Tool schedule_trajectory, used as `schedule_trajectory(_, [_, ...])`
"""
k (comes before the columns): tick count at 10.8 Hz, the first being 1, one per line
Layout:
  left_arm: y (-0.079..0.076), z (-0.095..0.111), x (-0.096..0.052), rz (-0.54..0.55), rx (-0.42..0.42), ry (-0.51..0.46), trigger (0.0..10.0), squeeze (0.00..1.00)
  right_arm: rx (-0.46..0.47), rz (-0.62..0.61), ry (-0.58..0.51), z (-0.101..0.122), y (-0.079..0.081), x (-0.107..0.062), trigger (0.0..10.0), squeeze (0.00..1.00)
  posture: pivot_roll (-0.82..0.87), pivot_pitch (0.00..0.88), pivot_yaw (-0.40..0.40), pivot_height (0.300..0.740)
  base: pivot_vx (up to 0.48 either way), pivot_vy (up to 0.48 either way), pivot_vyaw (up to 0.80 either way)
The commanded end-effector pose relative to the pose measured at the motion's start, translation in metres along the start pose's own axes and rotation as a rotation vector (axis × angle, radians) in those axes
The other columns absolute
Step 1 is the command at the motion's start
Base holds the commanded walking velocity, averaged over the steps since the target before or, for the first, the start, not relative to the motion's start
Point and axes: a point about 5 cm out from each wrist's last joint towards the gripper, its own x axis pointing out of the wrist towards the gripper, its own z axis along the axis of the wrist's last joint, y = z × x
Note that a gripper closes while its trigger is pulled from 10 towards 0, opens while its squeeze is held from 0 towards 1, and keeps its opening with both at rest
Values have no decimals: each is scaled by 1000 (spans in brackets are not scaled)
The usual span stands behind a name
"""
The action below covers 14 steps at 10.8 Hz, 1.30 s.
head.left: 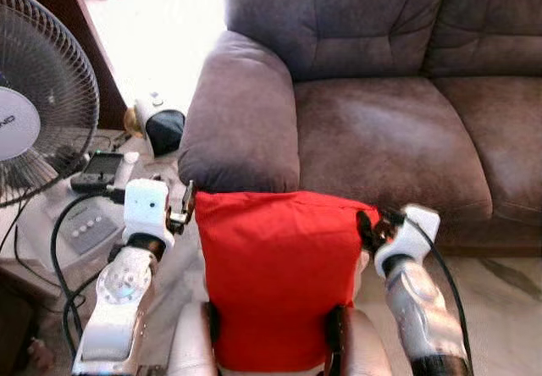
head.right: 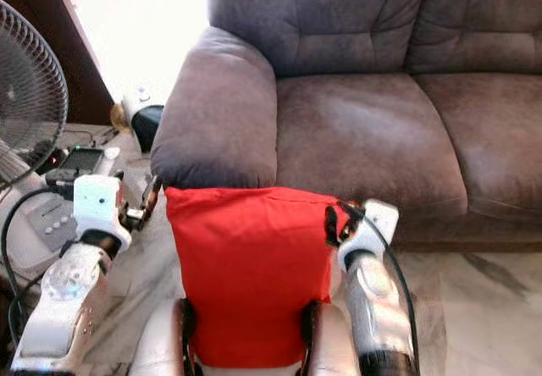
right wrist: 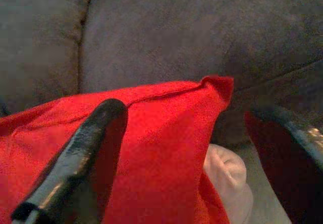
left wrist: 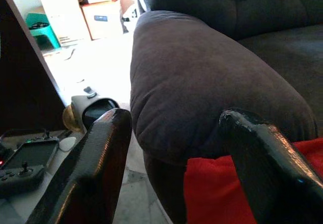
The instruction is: Move the pillow to the sofa from floor
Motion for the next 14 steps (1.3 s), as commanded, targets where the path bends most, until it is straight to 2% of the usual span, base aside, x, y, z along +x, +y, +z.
schedule_trajectory(1, [-1,-1,-3,-18,19,11,10000,0,3,-14,-2,2,-3,5,10000,1000,79,99,6,572,0,0,0])
schedule_trajectory(3, [0,3,0,-30,32,1,10000,0,-5,-33,-7,9,-6,16,10000,1000,87,111,9,572,0,0,0])
schedule_trajectory(4, [3,11,5,-32,39,-28,10000,0,7,-24,-7,15,-6,24,10000,1000,94,124,9,572,0,0,0])
schedule_trajectory(5, [9,22,11,-27,51,-66,10000,0,22,-3,-12,18,-5,28,10000,953,97,138,9,572,0,0,0])
schedule_trajectory(6, [17,34,19,-16,71,-106,10000,0,37,19,-9,19,-2,30,10000,0,107,161,11,572,0,0,0])
schedule_trajectory(8, [28,52,30,-37,122,-155,10000,0,36,39,3,19,1,35,10000,0,122,214,13,572,0,0,0])
schedule_trajectory(9, [32,54,31,-45,144,-153,10000,0,58,46,16,16,2,36,10000,0,126,242,18,572,0,0,0])
schedule_trajectory(12, [35,55,15,-53,161,-121,10000,0,161,64,34,4,3,34,10000,0,154,302,21,572,0,0,0])
schedule_trajectory(14, [35,57,10,-63,168,-112,10000,0,174,92,22,8,8,37,10000,0,170,325,26,572,0,0,0])
